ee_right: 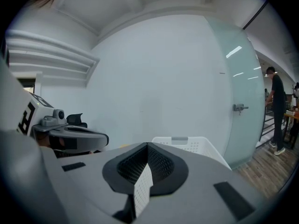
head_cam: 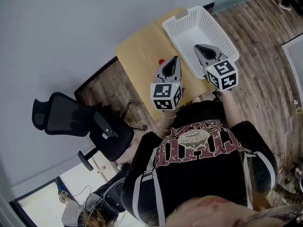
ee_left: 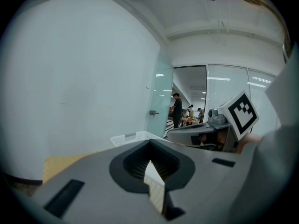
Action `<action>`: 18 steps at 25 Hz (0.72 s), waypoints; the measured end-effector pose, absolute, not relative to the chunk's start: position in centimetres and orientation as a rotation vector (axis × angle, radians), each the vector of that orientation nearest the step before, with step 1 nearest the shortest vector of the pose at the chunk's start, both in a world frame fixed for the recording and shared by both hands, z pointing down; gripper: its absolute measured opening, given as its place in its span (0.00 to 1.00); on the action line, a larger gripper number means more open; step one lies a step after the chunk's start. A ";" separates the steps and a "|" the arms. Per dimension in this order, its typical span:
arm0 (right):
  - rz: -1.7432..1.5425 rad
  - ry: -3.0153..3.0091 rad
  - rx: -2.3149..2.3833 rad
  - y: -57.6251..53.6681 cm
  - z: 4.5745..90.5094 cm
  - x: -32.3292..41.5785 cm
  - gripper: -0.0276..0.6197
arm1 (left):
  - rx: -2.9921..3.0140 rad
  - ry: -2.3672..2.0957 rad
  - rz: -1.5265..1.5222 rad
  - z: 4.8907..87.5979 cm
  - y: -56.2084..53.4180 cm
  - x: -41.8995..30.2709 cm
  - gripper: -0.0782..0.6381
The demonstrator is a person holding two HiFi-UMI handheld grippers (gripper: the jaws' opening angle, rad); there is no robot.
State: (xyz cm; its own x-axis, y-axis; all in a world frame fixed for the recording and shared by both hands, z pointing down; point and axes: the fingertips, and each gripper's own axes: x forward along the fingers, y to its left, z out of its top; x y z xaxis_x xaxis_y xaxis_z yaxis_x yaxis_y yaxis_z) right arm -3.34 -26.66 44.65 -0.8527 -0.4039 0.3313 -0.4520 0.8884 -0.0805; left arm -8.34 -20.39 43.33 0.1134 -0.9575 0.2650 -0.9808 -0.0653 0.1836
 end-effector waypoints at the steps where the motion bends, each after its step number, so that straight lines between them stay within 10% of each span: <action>1: 0.226 -2.750 0.639 -26.6 44.7 -3.3 0.07 | 2.084 -1.900 0.106 43.3 -20.4 -8.3 0.18; 18: 0.210 -2.747 0.641 -25.6 44.7 -2.9 0.07 | 2.108 -1.879 0.114 43.4 -19.9 -7.7 0.18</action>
State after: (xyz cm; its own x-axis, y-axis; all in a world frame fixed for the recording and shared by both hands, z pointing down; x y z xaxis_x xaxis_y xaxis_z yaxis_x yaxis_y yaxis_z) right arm -2.94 -25.61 44.72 -0.8512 -0.4064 0.3322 -0.4522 0.8891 -0.0712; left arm -7.67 -19.94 43.43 0.1350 -0.9549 0.2646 -0.9798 -0.0889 0.1793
